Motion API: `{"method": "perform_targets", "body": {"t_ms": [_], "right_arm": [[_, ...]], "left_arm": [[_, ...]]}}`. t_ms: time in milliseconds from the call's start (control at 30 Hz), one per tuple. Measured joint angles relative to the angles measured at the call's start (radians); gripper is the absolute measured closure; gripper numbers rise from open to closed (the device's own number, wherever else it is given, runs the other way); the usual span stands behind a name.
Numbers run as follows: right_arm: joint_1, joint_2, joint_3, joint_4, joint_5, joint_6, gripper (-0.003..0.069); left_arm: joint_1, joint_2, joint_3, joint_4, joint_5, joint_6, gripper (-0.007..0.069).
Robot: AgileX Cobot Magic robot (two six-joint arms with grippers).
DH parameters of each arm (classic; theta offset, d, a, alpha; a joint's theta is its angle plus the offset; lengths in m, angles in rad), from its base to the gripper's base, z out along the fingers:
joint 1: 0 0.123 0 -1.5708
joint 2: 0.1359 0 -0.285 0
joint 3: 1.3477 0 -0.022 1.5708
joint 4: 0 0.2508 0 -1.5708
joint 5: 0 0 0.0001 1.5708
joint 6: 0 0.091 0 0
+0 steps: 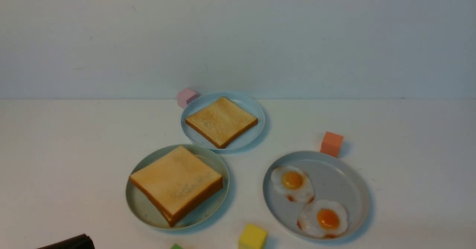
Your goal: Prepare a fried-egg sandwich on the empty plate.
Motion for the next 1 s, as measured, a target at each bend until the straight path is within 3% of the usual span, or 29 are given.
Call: {"method": "perform_targets", "body": {"t_ms": [167, 200, 233, 333, 467, 600, 1000], "right_arm": [[0.000, 0.000, 0.000, 0.000, 0.000, 0.000, 0.0665], [0.000, 0.000, 0.000, 0.000, 0.000, 0.001, 0.0665], [0.000, 0.000, 0.000, 0.000, 0.000, 0.001, 0.0665], [0.000, 0.000, 0.000, 0.000, 0.000, 0.001, 0.0665], [0.000, 0.000, 0.000, 0.000, 0.000, 0.003, 0.0662], [0.000, 0.000, 0.000, 0.000, 0.000, 0.003, 0.0662], [0.000, -0.001, 0.000, 0.000, 0.000, 0.003, 0.0655]], "left_arm": [[0.150, -0.062, 0.054, 0.042, -0.121, -0.021, 0.0613], [0.247, -0.099, 0.077, 0.062, -0.132, -0.053, 0.0612], [0.272, -0.111, 0.084, 0.068, -0.132, -0.066, 0.0612], [0.481, -0.217, 0.167, 0.158, -0.074, -0.186, 0.0635], [0.613, -0.239, 0.244, 0.249, 0.081, -0.290, 0.0638], [0.647, -0.239, 0.254, 0.287, 0.230, -0.328, 0.0638], [0.648, -0.239, 0.254, 0.293, 0.234, -0.337, 0.0638]]}}
